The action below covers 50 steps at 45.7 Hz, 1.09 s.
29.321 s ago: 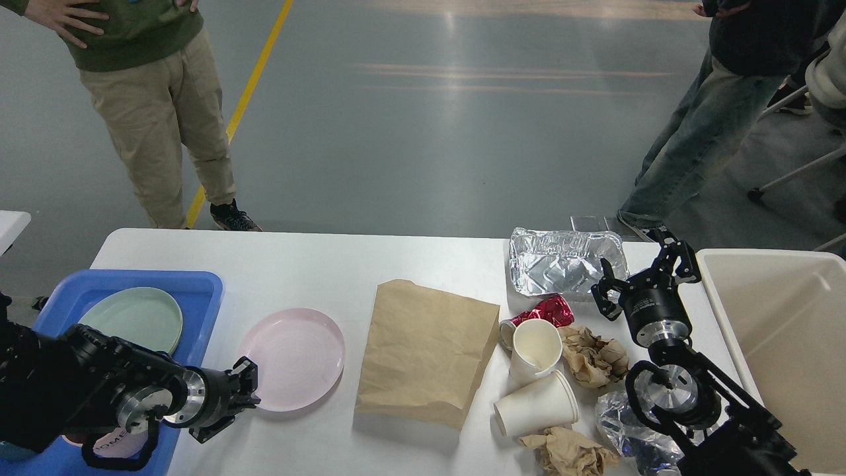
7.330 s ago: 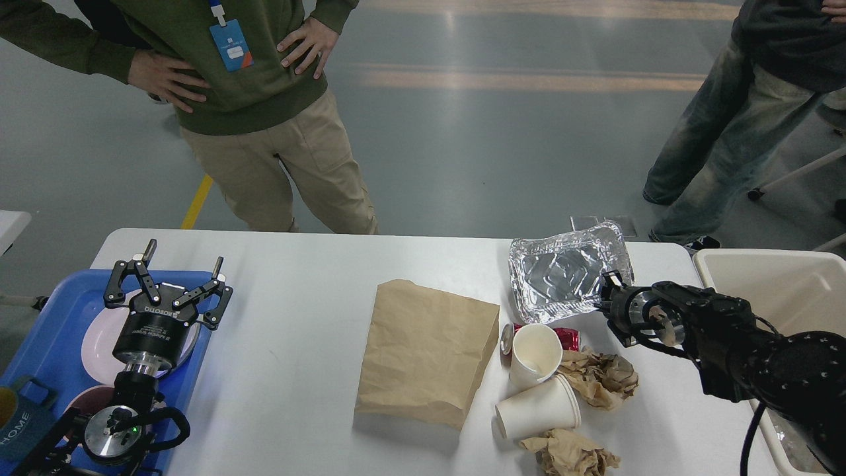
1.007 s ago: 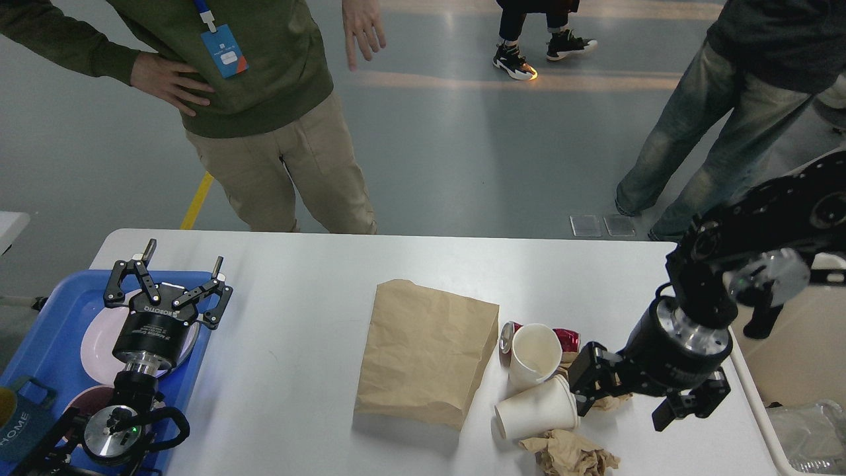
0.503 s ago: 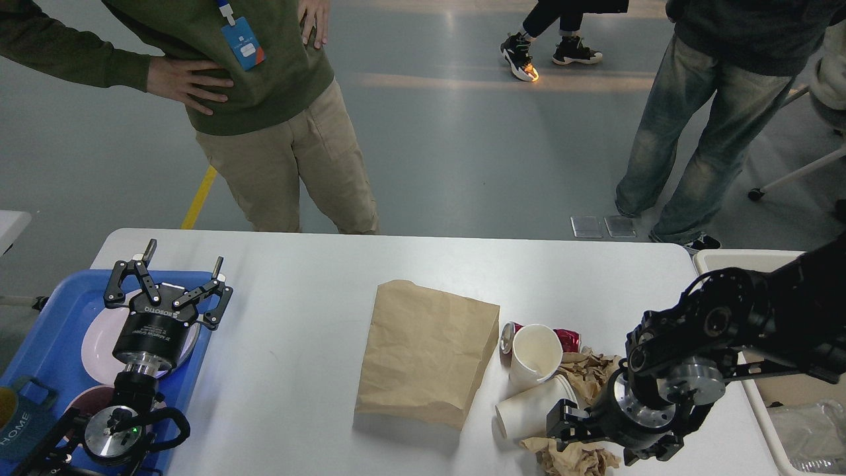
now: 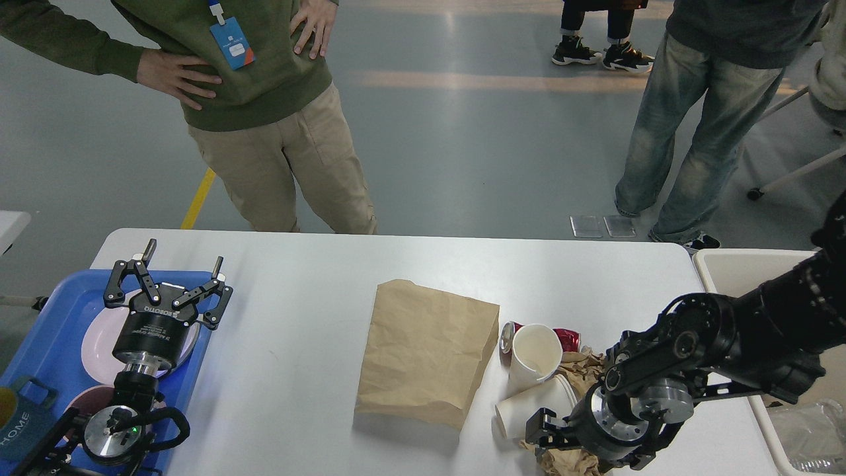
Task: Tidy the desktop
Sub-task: 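Lower the right gripper and grasp the crumpled brown paper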
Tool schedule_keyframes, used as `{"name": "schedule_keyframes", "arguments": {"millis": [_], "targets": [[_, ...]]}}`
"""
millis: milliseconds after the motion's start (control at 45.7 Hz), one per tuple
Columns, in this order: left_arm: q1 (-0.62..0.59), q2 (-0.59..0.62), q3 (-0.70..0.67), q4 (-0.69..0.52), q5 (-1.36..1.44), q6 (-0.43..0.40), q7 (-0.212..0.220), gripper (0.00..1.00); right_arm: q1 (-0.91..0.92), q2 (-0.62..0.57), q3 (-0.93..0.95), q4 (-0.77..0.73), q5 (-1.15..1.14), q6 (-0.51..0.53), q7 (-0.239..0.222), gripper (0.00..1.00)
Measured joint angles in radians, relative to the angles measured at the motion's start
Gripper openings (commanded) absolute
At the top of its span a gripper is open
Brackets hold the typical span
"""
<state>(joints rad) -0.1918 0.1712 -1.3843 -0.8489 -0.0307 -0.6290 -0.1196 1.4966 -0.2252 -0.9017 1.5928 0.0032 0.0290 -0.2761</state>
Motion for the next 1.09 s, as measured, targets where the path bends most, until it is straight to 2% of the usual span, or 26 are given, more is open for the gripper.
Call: {"name": "schedule_keyframes", "arguments": {"millis": [328, 481, 591, 700, 788, 853, 875, 1094], "targets": [[0.000, 0.000, 0.000, 0.000, 0.000, 0.000, 0.000, 0.97, -0.116, 0.061, 0.000, -0.135, 0.000, -0.004, 0.000, 0.93], [0.000, 0.001, 0.000, 0.000, 0.000, 0.000, 0.000, 0.97, -0.147, 0.063, -0.001, -0.165, -0.002, -0.004, 0.000, 0.83], [0.000, 0.000, 0.000, 0.000, 0.000, 0.000, 0.000, 0.97, -0.174, 0.066, -0.001, -0.187, -0.002, -0.004, 0.000, 0.66], [0.000, 0.000, 0.000, 0.000, 0.000, 0.000, 0.000, 0.97, -0.187, 0.067, -0.001, -0.196, -0.002, -0.004, 0.000, 0.28], [0.000, 0.000, 0.000, 0.000, 0.000, 0.000, 0.000, 0.97, -0.192, 0.067, 0.000, -0.197, -0.001, 0.002, 0.001, 0.20], [0.000, 0.000, 0.000, 0.000, 0.000, 0.000, 0.000, 0.97, -0.193, 0.067, 0.001, -0.196, 0.000, 0.005, 0.001, 0.03], [0.000, 0.000, 0.000, 0.000, 0.000, 0.000, 0.000, 0.97, -0.193, 0.067, 0.001, -0.196, 0.000, 0.006, 0.001, 0.00], [0.000, 0.000, 0.000, 0.000, 0.000, 0.000, 0.000, 0.97, -0.194, 0.063, 0.000, -0.189, 0.001, 0.011, 0.000, 0.00]]}}
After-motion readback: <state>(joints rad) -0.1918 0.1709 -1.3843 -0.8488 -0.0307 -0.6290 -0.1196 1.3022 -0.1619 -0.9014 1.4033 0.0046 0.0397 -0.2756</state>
